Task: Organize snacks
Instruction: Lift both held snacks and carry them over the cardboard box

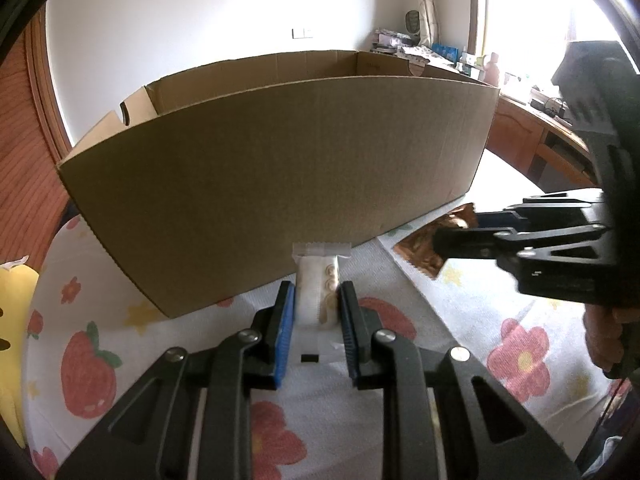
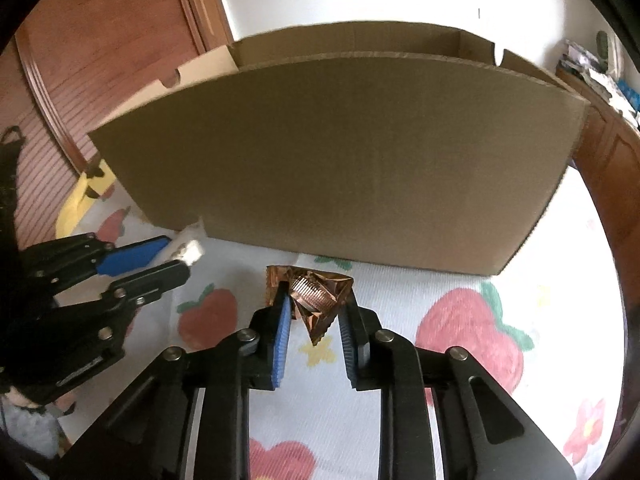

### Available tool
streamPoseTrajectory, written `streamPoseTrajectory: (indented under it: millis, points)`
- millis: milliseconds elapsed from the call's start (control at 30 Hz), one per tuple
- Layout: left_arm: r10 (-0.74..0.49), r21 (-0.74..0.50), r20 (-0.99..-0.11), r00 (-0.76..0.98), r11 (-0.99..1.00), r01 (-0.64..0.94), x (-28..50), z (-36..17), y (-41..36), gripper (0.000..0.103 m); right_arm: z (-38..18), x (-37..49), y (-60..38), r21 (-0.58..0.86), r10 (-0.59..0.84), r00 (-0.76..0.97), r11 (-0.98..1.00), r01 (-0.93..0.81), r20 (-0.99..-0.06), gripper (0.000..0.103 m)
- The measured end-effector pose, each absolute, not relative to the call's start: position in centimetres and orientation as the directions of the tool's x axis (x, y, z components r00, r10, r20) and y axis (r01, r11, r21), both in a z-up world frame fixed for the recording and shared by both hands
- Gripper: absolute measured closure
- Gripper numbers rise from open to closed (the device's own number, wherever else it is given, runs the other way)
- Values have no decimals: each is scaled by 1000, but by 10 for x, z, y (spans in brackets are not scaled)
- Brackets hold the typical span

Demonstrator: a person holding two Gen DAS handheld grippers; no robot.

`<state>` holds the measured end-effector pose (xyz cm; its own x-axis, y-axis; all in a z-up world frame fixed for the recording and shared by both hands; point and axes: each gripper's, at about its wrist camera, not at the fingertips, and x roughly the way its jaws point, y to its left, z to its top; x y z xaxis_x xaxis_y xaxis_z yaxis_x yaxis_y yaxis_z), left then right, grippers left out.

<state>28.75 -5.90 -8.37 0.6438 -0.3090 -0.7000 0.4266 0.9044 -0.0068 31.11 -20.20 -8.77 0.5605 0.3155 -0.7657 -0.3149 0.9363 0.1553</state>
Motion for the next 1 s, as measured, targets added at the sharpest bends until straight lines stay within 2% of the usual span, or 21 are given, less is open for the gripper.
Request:
streamPoseTrajectory:
  millis: [333,733,1000]
  points:
    - [-304,5,-693,654,905,426,286,-83,-60,82,-71,283,-212,149,320,595,936,-318,-737,82]
    - [-353,-28,-657,666,894,447,275,-73,-50,82,-61,267,-229,167,322,617,941,-296,-718,82]
    - [-403,-66,-597,693,886,458,268,-38,-43,82,-44,264,-235,175,341,647,935,-308,-682,82]
